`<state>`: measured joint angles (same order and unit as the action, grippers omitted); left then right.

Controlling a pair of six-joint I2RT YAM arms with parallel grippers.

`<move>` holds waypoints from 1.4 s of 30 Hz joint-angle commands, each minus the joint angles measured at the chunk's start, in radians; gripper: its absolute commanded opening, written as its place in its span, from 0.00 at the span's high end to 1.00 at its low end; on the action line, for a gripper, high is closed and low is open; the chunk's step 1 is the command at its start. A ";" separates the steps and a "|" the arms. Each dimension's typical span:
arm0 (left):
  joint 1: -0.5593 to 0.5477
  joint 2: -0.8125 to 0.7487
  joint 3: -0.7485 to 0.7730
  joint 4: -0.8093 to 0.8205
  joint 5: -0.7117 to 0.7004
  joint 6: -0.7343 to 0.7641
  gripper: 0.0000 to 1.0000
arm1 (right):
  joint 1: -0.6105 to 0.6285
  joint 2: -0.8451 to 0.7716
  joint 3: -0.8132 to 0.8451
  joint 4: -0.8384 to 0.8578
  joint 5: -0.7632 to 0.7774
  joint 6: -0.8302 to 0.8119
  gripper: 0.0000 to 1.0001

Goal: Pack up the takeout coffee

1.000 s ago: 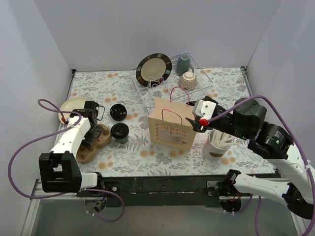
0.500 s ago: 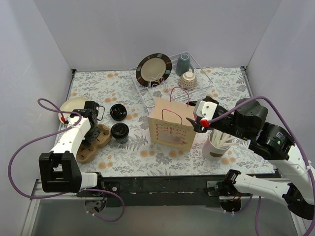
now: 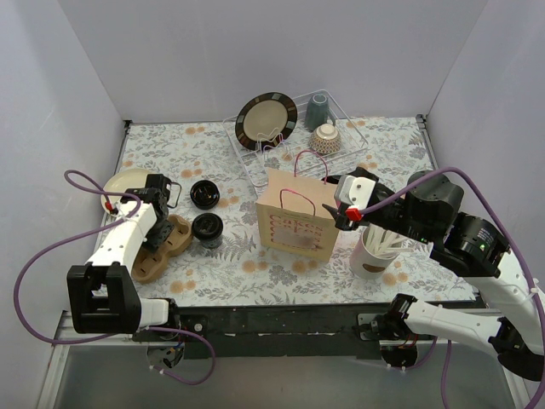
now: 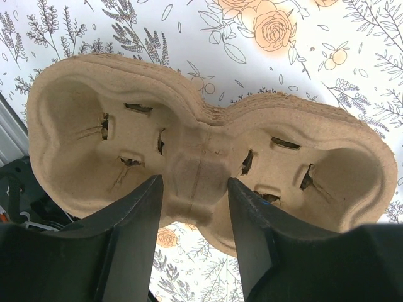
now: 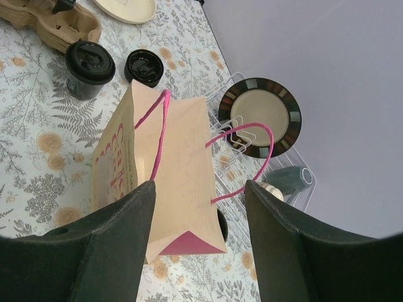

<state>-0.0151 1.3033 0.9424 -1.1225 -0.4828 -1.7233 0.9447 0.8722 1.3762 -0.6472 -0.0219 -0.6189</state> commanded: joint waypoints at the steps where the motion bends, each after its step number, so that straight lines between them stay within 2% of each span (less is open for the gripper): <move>1: 0.006 -0.021 0.010 -0.008 -0.045 -0.005 0.53 | 0.006 -0.009 -0.005 0.034 0.007 -0.008 0.33; 4: 0.006 -0.022 0.003 -0.005 -0.045 -0.004 0.43 | 0.005 -0.010 -0.003 0.032 0.007 -0.005 0.33; 9: 0.006 -0.019 -0.013 0.004 -0.040 0.007 0.42 | 0.005 -0.010 -0.002 0.027 0.007 -0.005 0.33; 13: 0.006 -0.021 -0.016 0.013 -0.043 0.013 0.48 | 0.005 -0.010 -0.002 0.026 0.004 -0.001 0.33; 25: 0.006 -0.019 -0.013 0.020 -0.040 0.016 0.55 | 0.005 -0.010 0.004 0.032 0.000 0.015 0.33; 30: 0.006 -0.019 0.018 -0.022 -0.063 0.005 0.61 | 0.005 -0.013 0.001 0.031 0.004 0.018 0.33; 32: 0.006 -0.019 0.041 -0.039 -0.077 -0.015 0.69 | 0.005 -0.013 0.006 0.031 0.004 0.018 0.33; 42: 0.006 -0.016 0.121 -0.076 -0.080 -0.015 0.68 | 0.005 -0.010 0.018 0.023 0.000 0.019 0.33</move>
<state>-0.0151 1.3033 1.0035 -1.1748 -0.5068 -1.7279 0.9447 0.8719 1.3762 -0.6476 -0.0223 -0.6060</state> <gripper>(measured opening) 0.337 0.669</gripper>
